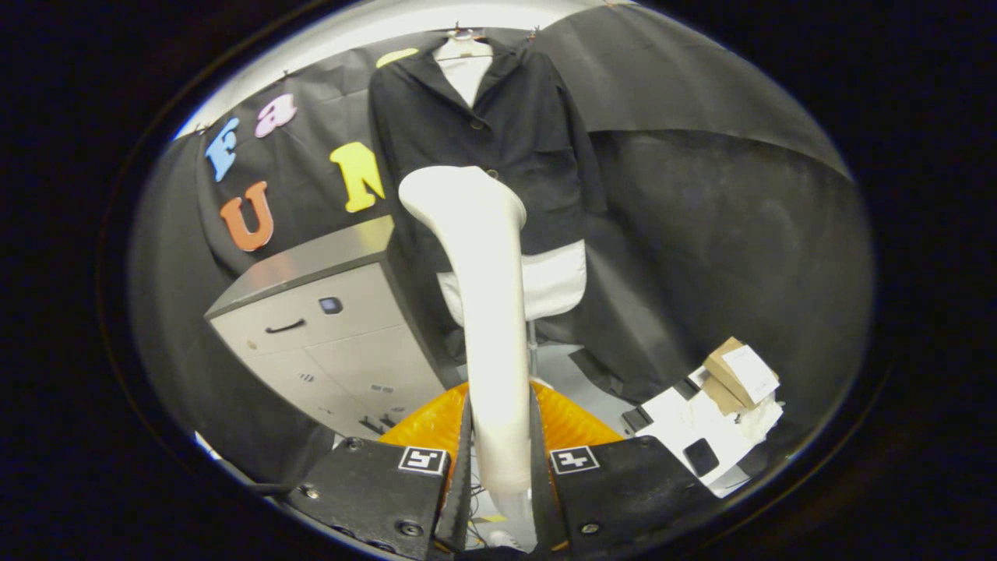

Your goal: Iron the clothes twice with a garment steamer, once on the left side and once on the right side.

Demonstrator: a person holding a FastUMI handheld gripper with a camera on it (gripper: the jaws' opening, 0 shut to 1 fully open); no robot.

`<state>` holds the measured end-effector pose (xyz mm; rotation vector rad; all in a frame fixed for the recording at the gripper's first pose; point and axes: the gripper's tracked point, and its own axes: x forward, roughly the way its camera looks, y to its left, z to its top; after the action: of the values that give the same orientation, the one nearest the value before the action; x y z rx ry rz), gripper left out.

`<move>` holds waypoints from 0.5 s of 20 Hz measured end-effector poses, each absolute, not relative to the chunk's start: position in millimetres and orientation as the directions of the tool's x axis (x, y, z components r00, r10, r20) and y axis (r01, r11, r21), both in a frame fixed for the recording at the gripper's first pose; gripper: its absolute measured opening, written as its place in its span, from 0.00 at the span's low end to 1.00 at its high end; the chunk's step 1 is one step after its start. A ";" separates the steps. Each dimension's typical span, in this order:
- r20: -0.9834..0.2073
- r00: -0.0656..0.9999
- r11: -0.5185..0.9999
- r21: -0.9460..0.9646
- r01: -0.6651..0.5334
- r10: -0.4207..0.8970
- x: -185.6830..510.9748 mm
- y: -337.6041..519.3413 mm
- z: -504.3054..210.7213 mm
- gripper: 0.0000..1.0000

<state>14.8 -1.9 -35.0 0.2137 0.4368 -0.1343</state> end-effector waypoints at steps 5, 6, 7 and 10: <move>-0.436 0.900 0.990 0.124 0.073 -0.012 -29.3 46.2 -43.5 0.35; -0.441 0.898 0.991 0.120 0.056 0.002 -37.3 53.1 -46.7 0.35; -0.446 0.895 0.992 0.116 0.042 0.014 -45.6 59.1 -50.4 0.35; -0.456 0.890 0.995 0.099 0.022 0.025 -55.2 60.9 -56.1 0.35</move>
<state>-55.2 60.9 -56.1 0.1024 0.4741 0.0015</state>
